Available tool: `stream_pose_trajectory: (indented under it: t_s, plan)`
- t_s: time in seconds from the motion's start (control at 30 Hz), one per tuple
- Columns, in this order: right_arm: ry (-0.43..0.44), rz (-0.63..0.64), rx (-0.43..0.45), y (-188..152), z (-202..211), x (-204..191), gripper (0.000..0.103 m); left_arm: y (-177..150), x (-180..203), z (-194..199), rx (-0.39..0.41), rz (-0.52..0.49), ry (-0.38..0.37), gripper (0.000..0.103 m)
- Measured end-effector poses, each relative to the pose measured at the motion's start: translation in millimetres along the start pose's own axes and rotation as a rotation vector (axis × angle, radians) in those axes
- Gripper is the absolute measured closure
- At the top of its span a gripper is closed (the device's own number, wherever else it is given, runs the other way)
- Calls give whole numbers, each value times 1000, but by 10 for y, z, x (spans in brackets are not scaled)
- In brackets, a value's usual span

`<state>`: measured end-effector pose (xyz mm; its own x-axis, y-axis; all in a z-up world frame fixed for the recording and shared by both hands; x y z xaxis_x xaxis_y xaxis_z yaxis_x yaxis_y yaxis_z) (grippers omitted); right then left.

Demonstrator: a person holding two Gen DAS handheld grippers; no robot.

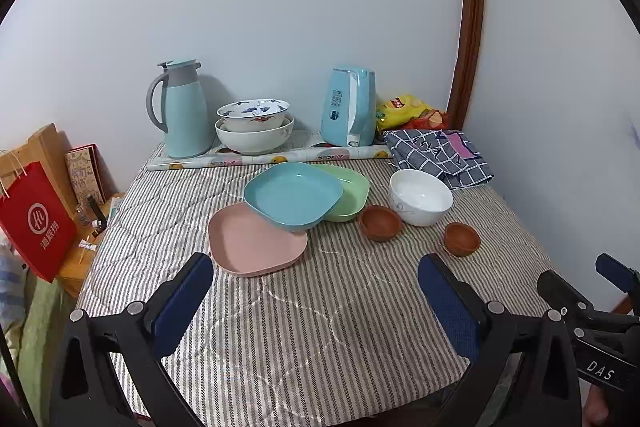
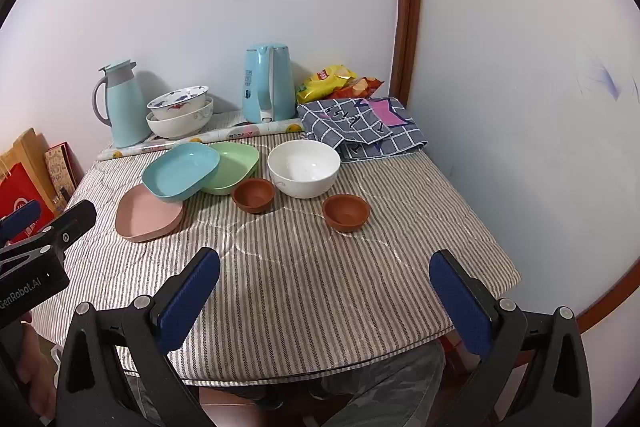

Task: Organize plates and bowls

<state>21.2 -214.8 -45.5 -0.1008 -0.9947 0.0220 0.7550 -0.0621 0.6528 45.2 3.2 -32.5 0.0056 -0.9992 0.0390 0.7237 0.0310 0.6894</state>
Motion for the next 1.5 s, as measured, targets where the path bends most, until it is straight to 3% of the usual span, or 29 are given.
stream_pose_trajectory:
  t_s: [1.5]
  plan:
    - [22, -22, 15, -55, 31, -20, 0, -22, -23, 29, 8, -2, 1, 0]
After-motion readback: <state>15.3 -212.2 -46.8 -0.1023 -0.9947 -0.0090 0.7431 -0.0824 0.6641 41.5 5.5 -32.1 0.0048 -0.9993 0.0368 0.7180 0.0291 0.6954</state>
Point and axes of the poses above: each gripper's, at about its wrist camera, not at the fingertips, and z roughly against the way its jaws point, x to its right, y to its top, the point moved 7 cm from there along -z, roughly the way its jaws point, and after that the axes turned 10 degrees about -x, right-handed, at the moved point
